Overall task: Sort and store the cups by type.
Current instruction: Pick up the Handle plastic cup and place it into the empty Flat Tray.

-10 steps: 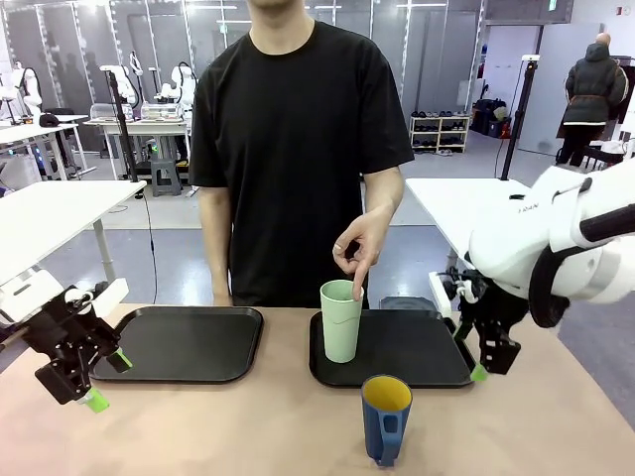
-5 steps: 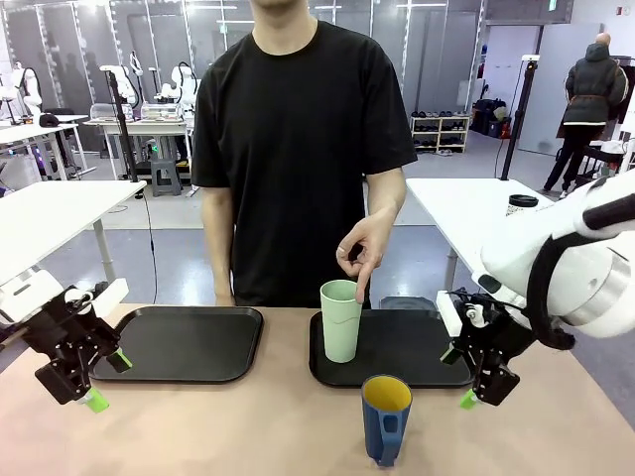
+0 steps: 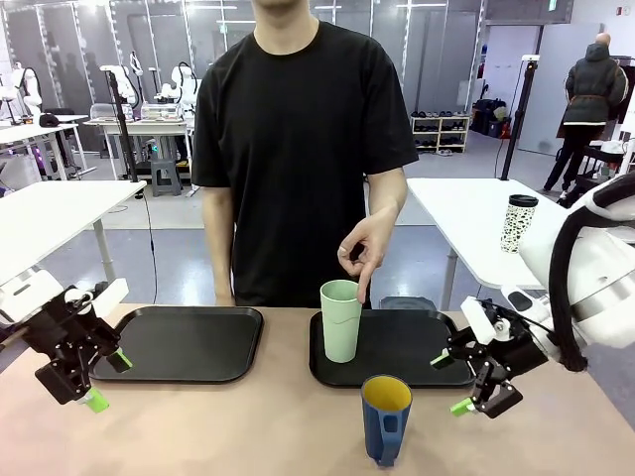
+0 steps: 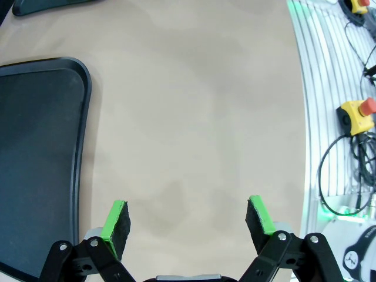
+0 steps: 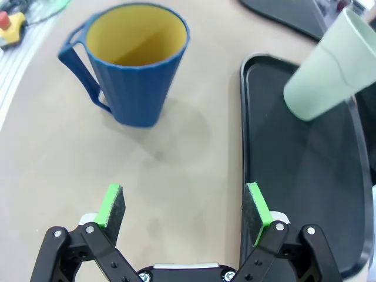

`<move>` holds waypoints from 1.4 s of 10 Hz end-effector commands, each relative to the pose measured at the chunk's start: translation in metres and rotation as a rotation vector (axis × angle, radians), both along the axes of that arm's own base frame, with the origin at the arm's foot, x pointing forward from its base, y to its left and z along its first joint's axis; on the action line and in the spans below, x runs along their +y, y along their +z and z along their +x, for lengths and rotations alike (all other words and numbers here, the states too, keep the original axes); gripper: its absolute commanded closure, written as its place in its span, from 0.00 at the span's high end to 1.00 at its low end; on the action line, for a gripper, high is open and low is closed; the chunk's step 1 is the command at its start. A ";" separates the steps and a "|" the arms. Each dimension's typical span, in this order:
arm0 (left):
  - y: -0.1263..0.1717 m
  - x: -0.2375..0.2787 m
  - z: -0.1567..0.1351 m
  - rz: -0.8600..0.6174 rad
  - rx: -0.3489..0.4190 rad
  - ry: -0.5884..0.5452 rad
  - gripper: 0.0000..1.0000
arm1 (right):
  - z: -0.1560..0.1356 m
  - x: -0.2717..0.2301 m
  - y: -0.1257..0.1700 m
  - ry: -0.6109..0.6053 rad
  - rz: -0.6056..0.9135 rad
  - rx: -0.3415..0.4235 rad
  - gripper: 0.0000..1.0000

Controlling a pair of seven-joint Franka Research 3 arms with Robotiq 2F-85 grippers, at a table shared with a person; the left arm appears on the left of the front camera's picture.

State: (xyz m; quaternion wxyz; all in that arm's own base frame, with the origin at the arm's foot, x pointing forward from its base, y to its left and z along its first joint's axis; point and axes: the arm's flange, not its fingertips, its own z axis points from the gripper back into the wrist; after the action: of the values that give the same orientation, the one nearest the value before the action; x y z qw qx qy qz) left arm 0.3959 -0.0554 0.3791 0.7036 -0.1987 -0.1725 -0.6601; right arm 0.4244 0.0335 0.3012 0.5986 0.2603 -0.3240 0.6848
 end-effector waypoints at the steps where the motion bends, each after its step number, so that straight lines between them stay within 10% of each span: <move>1: -0.003 -0.001 0.000 -0.003 -0.015 0.009 1.00 | 0.015 -0.011 -0.023 0.015 0.111 0.007 1.00; 14: -0.003 -0.001 0.000 -0.003 -0.015 0.009 1.00 | 0.020 -0.015 -0.061 0.023 0.344 0.138 1.00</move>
State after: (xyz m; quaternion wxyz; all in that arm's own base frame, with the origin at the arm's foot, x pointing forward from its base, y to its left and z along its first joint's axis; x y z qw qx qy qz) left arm 0.3960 -0.0555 0.3790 0.7036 -0.1986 -0.1726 -0.6601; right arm 0.4443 0.0181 0.2407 0.5586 0.4087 -0.3914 0.6064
